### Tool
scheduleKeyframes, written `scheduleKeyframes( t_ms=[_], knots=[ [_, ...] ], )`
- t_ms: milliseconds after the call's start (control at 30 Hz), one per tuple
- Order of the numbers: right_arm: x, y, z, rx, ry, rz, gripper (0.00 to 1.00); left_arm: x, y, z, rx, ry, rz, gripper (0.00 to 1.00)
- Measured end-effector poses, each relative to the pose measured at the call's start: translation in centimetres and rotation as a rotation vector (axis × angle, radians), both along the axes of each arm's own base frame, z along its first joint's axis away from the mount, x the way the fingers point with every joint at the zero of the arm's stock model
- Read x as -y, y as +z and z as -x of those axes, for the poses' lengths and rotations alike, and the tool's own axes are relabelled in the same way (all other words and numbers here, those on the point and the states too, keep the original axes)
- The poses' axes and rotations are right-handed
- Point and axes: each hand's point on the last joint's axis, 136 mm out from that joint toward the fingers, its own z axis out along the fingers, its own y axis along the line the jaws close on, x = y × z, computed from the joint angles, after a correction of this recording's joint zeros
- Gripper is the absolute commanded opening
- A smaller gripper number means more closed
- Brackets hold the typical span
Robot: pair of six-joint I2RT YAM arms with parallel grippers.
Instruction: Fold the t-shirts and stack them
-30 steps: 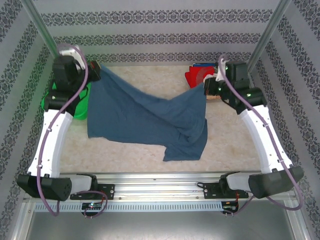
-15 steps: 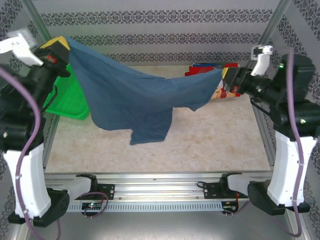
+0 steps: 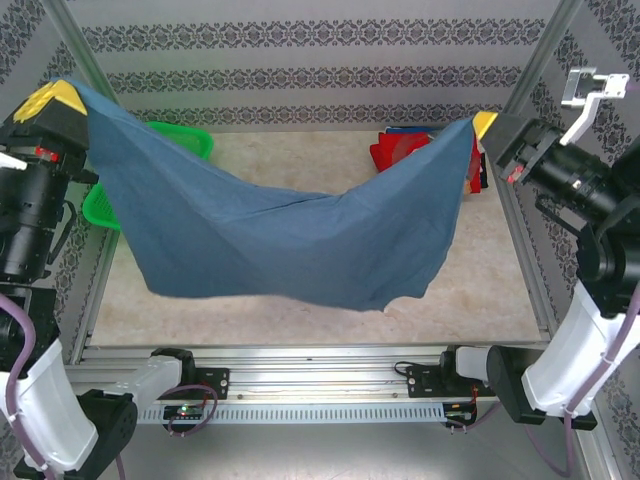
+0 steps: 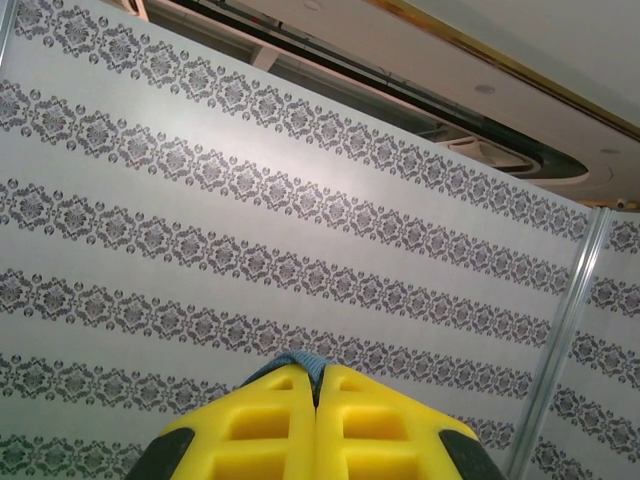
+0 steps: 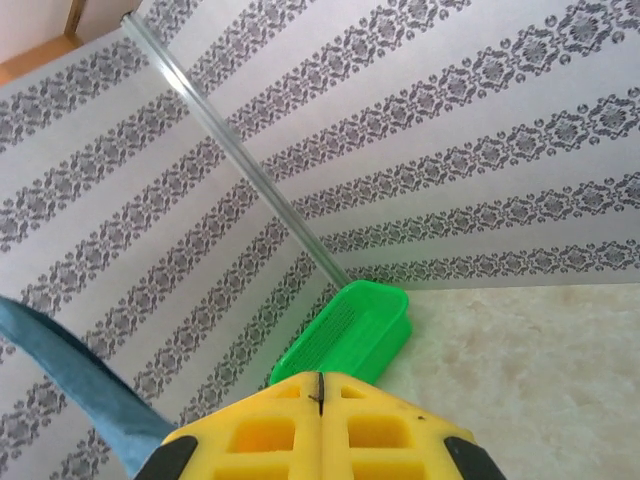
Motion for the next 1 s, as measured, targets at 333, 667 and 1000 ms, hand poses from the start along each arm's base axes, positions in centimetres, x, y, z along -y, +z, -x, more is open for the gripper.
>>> scheduleKeyframes(
  t_ms=[333,667,1000],
  knots=[
    [2.7,-3.2,-11.6,-0.138,-0.011,-0.064,0.00,0.3,-4.2,-11.8,-0.191,0.020,-0.042,0.00],
    [4.4,-18.1,-29.5,-0.428,-0.036,0.033,0.00,-1.4,-24.4,-29.4,-0.631,0.131,-0.145,0.00],
    [2.7,-36.5,-38.5,-0.664,-0.070,0.253,0.00,-3.3,-37.9,-36.9,-0.862,0.196,-0.190,0.00]
  ],
)
